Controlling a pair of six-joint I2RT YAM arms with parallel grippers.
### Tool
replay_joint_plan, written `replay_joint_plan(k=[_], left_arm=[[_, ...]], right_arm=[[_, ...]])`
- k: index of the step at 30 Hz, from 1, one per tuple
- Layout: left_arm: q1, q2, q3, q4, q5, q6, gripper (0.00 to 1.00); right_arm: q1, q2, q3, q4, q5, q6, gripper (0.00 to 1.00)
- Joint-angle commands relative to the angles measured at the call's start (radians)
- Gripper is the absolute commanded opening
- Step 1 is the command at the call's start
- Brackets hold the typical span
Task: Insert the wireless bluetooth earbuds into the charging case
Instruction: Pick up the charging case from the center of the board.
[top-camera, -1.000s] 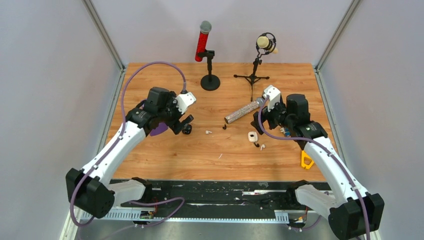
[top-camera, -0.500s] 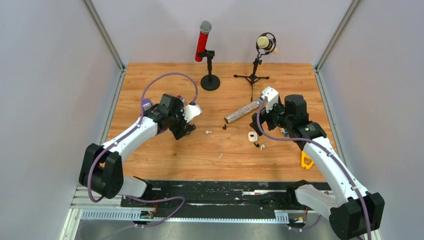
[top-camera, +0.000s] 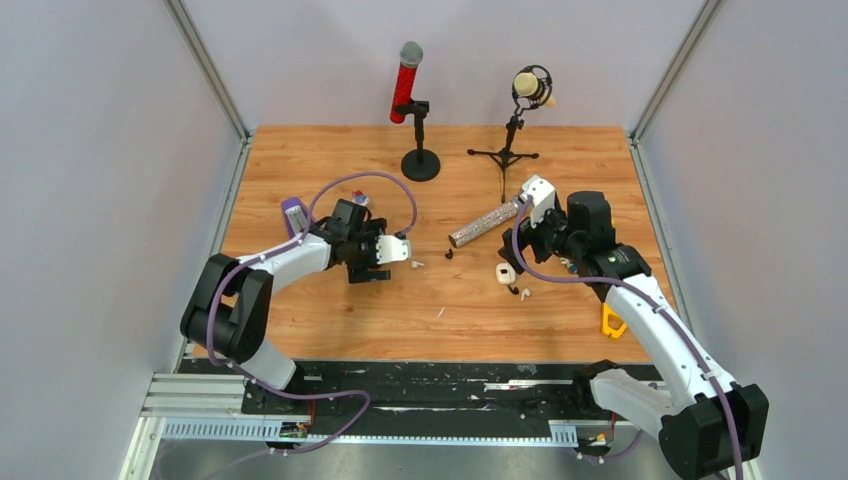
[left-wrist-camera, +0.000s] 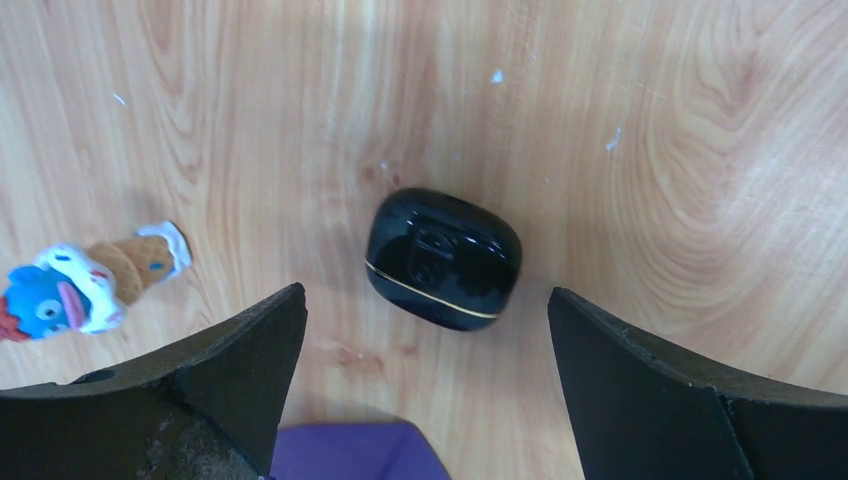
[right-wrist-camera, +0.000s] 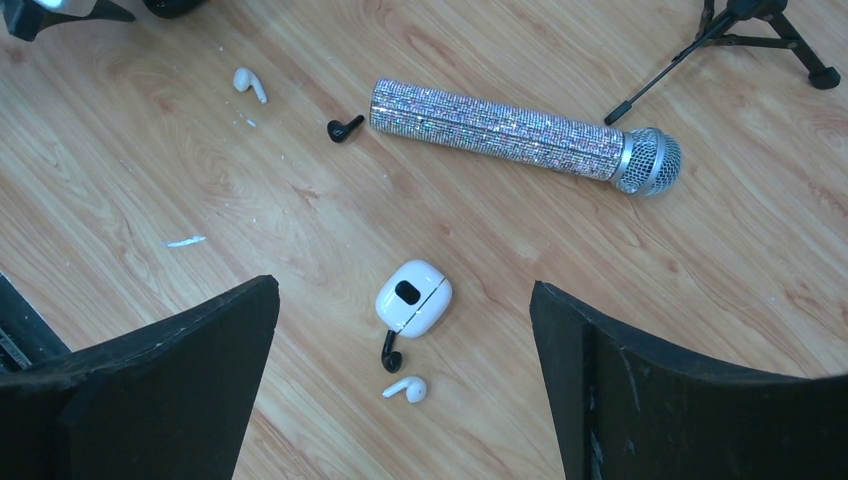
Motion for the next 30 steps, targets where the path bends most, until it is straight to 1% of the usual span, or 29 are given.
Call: replay_joint_plan(k=[1, 4, 5, 7, 10, 12, 13, 14, 16, 18, 20, 23, 24, 27, 29, 30], left_arm=[[0.028, 0.035, 0.058, 0.041, 0.100, 0.105, 0.98], [0.037, 0.062, 0.086, 0.018, 0.116, 0.130, 0.96], [0.041, 0.080, 0.095, -0.026, 0.137, 0.168, 0.90], [0.045, 0.109, 0.122, -0.080, 0.156, 0.204, 0.84], [0.047, 0.148, 0.163, -0.131, 0.159, 0.230, 0.79], [0.047, 0.180, 0.200, -0.194, 0.163, 0.261, 0.65], [0.047, 0.201, 0.215, -0.239, 0.168, 0.265, 0.62], [0.047, 0.211, 0.244, -0.262, 0.169, 0.267, 0.55], [0.047, 0.230, 0.270, -0.304, 0.172, 0.258, 0.52], [0.047, 0.217, 0.265, -0.301, 0.175, 0.253, 0.51], [0.047, 0.170, 0.241, -0.277, 0.191, 0.252, 0.51], [0.027, 0.059, 0.221, -0.244, 0.222, 0.229, 0.52], [0.010, 0.004, 0.214, -0.237, 0.227, 0.216, 0.53], [-0.036, -0.095, 0.184, -0.210, 0.238, 0.202, 0.54], [-0.069, -0.154, 0.160, -0.186, 0.225, 0.195, 0.56], [-0.078, -0.182, 0.151, -0.149, 0.214, 0.161, 0.61]], right_arm=[[0.004, -0.019, -0.009, 0.021, -0.020, -0.007, 1.00], [0.004, -0.017, -0.009, 0.022, -0.022, -0.007, 1.00], [0.003, -0.016, -0.009, 0.022, -0.022, -0.008, 1.00], [0.004, -0.016, -0.010, 0.022, -0.024, -0.008, 1.00], [0.005, -0.013, -0.010, 0.022, -0.025, -0.008, 1.00], [0.005, -0.012, -0.010, 0.021, -0.028, -0.008, 1.00], [0.005, -0.010, -0.011, 0.022, -0.030, -0.007, 1.00], [0.005, -0.008, -0.010, 0.022, -0.034, -0.006, 1.00], [0.007, -0.001, -0.007, 0.022, -0.047, -0.001, 1.00], [0.009, 0.009, 0.004, 0.022, -0.071, 0.019, 1.00], [0.015, 0.025, 0.022, 0.021, -0.110, 0.049, 1.00], [0.017, 0.065, 0.068, 0.022, -0.195, 0.124, 1.00], [0.017, 0.084, 0.089, 0.022, -0.227, 0.152, 1.00], [0.017, 0.163, 0.157, 0.027, -0.324, 0.224, 1.00], [0.017, 0.240, 0.217, 0.029, -0.390, 0.287, 1.00], [0.017, 0.281, 0.250, 0.029, -0.421, 0.313, 1.00]])
